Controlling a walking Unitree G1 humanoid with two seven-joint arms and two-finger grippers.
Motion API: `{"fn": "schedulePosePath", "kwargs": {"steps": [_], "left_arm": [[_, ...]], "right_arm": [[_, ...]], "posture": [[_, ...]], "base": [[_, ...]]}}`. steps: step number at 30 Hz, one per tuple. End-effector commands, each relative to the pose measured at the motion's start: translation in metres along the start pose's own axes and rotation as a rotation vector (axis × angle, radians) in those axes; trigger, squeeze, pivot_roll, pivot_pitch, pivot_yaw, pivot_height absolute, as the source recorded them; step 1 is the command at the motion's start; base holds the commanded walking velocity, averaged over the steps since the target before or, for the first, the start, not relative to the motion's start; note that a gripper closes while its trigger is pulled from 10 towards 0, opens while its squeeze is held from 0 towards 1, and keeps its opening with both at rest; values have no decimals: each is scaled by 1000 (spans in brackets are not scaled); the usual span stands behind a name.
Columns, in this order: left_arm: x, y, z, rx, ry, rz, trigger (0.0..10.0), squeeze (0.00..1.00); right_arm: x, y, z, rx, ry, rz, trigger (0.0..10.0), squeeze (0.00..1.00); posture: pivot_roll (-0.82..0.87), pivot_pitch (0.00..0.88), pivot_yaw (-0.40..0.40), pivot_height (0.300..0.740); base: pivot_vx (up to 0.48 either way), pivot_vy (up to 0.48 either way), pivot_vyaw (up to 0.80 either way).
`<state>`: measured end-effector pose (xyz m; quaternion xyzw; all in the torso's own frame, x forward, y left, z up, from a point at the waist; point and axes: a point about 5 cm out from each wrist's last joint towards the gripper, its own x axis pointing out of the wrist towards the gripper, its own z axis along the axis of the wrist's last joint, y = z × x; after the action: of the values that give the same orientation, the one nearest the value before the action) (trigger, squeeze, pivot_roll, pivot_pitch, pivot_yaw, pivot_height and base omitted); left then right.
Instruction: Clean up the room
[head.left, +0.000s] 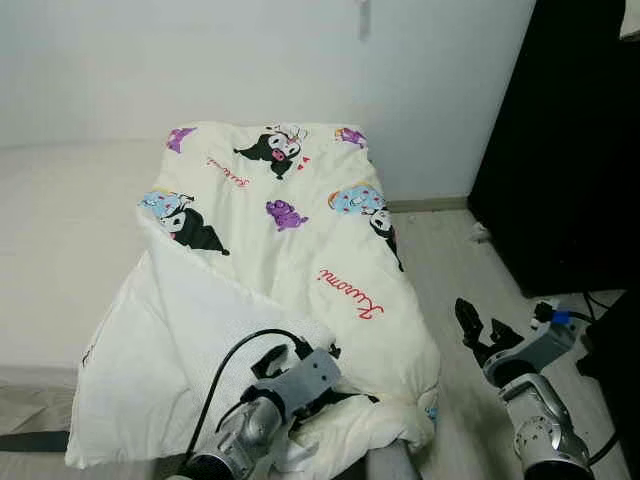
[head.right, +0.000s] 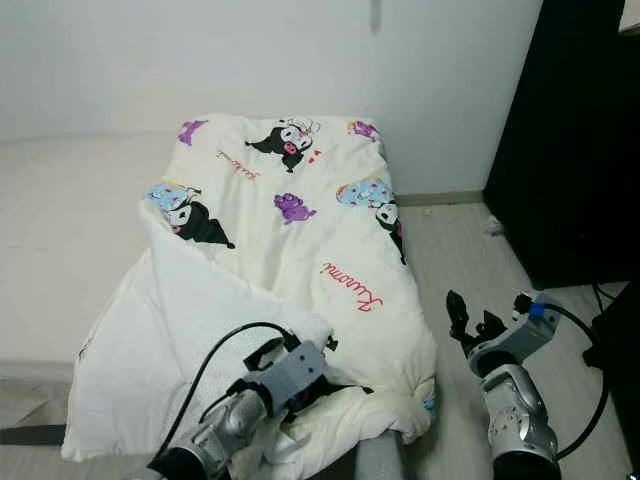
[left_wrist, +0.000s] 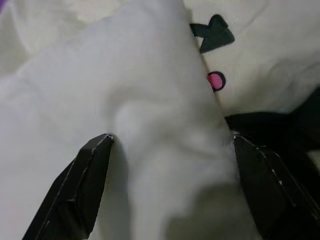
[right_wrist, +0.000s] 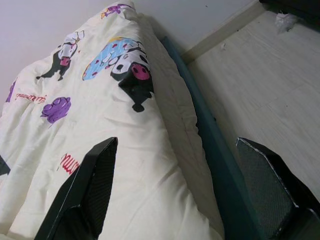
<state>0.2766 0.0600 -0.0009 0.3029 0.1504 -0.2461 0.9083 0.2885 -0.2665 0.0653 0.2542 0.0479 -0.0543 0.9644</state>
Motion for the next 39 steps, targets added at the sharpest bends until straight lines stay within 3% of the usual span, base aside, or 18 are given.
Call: {"fn": "schedulePosePath", "kwargs": {"steps": [1, 2, 14, 17, 21, 22, 23, 25, 28, 29, 31, 32, 34, 35, 37, 39], "left_arm": [[-3, -4, -10, -54, 51, -17, 7725, 0], [-3, -4, -11, -73, 54, -17, 0, 0], [3, 20, -10, -117, 58, 79, 0, 0], [2, 46, -13, -145, 55, 188, 0, 0], [-1, 62, -18, -181, 64, 260, 0, 0], [-10, 85, -35, -238, 107, 376, 0, 0], [-10, 85, -35, -238, 107, 376, 0, 0], [-25, 107, -60, -203, 190, 491, 0, 0], [-62, 136, -107, -159, 379, 653, 0, 0], [-62, 136, -107, -159, 379, 653, 0, 0], [-93, 148, -139, -244, 495, 770, 0, 0], [-93, 148, -139, -244, 495, 770, 0, 0], [-119, 151, -163, -364, 580, 875, 0, 0], [-119, 151, -163, -364, 580, 875, 0, 0], [-151, 139, -192, -489, 708, 948, 0, 0], [-151, 139, -192, -489, 708, 948, 0, 0]], "right_arm": [[0, -2, -5, -2, 13, -18, 10000, 0], [0, -2, -5, -2, 13, -18, 10000, 0], [3, 3, -2, -1, 3, -8, 10000, 0], [5, 6, -2, 2, 0, 3, 10000, 0], [6, 7, -3, 3, 0, 4, 10000, 0], [6, 8, -4, 5, 2, 6, 10000, 0], [6, 8, -4, 5, 2, 6, 10000, 0], [5, 8, -5, 6, 5, 5, 10000, 0], [6, 9, -9, 8, 17, 9, 10000, 0], [6, 9, -9, 8, 17, 9, 10000, 0], [7, 13, -13, 9, 34, 22, 10000, 0], [7, 13, -13, 9, 34, 22, 10000, 0], [8, 16, -16, 8, 46, 34, 10000, 0], [8, 16, -16, 8, 46, 34, 10000, 0], [10, 21, -20, 10, 58, 45, 10000, 0], [10, 21, -20, 10, 58, 45, 10000, 0]], "posture": [[-192, 94, 71, 525], [-195, 94, 72, 525], [-197, 88, 72, 525], [-197, 88, 72, 525], [-196, 84, 75, 525], [-196, 84, 76, 525], [-196, 84, 76, 525], [-185, 87, 73, 525], [-171, 90, 68, 525], [-171, 90, 68, 525], [-167, 89, 66, 525], [-167, 89, 66, 525], [-167, 89, 66, 525], [-167, 89, 66, 525], [-141, 88, 62, 525], [-141, 88, 62, 525]], "base": [[0, 0, 0], [0, 0, 0], [0, 0, 0], [0, 0, 0], [0, 0, 0], [0, 0, 0], [0, 0, 0], [0, 0, 0], [0, 0, 0], [0, 0, 0], [0, 0, 0], [0, 0, 0], [0, 0, 0], [0, 0, 0], [0, 0, 0], [0, 0, 0]]}}
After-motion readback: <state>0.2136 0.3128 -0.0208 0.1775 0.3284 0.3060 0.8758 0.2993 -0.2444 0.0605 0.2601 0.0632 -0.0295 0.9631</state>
